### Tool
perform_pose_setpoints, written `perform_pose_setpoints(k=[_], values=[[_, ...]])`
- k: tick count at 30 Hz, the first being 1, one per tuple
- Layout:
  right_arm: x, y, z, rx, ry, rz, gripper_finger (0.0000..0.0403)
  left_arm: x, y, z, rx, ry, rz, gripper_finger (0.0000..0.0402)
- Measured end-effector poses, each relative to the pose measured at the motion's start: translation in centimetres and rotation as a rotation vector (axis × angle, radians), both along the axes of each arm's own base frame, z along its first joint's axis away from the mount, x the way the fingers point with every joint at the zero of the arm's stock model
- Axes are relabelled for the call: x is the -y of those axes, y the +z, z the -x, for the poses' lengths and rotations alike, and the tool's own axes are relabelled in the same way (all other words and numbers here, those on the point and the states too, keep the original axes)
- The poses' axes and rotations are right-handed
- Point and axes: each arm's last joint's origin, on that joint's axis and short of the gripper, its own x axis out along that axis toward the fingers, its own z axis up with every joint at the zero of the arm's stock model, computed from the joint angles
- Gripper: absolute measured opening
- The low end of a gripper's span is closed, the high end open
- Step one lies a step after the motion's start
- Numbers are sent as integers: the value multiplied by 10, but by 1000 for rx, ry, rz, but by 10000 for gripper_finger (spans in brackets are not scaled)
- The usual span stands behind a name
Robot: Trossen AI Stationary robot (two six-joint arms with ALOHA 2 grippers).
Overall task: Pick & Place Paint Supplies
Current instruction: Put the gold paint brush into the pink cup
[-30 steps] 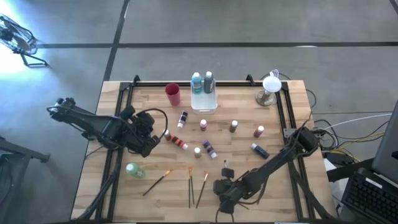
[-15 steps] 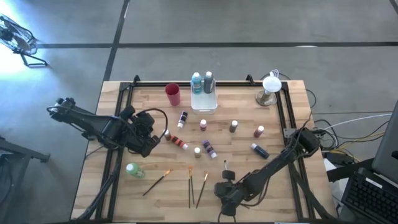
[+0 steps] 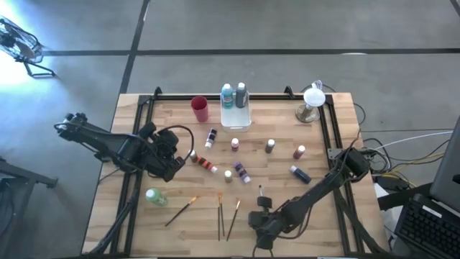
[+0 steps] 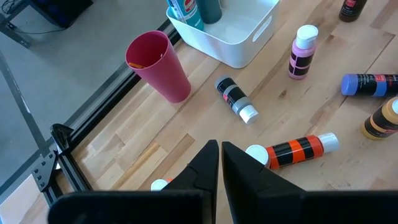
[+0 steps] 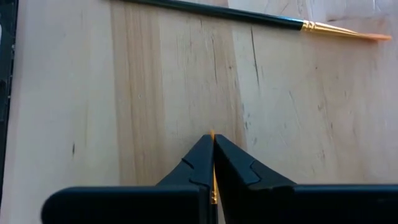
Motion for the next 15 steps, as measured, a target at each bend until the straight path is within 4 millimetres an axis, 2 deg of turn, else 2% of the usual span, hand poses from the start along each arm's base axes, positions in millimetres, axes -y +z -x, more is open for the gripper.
perform_pose_setpoints(k=[8, 12, 15], values=[[1, 2, 0, 13, -5, 9, 8, 0, 0, 0, 0, -1, 0, 26], [2, 8, 1, 22, 1, 17, 8, 0, 0, 0, 4, -1, 2, 26], [4, 19, 3, 46, -4, 23, 8, 0, 0, 0, 8, 1, 4, 26]])
